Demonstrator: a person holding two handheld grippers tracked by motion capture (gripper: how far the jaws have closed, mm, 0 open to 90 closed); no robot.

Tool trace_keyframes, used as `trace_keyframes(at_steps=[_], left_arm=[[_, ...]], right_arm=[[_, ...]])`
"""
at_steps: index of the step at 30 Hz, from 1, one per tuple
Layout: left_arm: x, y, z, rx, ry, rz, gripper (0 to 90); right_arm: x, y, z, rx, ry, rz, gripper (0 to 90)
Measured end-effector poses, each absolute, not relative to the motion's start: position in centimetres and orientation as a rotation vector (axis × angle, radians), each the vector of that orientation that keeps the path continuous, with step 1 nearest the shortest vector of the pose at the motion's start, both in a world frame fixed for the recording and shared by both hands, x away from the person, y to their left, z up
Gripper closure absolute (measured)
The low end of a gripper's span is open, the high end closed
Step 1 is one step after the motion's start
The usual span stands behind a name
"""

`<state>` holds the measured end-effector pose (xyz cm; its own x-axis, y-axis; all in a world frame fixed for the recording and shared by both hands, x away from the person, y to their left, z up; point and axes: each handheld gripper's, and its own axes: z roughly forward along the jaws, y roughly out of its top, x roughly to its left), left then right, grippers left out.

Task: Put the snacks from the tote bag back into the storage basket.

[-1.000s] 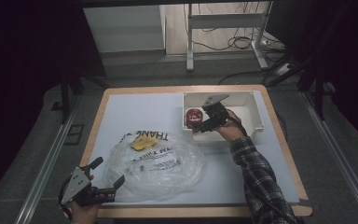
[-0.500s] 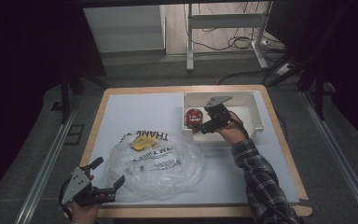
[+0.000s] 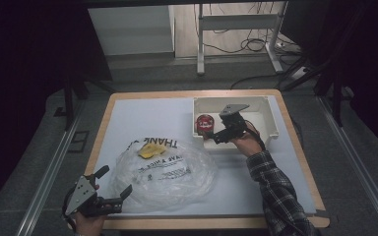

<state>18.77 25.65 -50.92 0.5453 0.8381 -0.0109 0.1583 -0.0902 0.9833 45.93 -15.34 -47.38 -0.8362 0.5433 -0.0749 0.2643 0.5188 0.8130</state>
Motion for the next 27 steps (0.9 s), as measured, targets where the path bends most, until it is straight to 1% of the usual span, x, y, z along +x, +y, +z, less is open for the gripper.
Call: trace_keyframes(at_steps=[27], left_arm=[[18.7, 25.6, -50.9, 1.587, 0.867, 0.708, 0.0]], right_arm=[[44.1, -16.7, -47.2, 0.693, 2.360, 1.280, 2.1]])
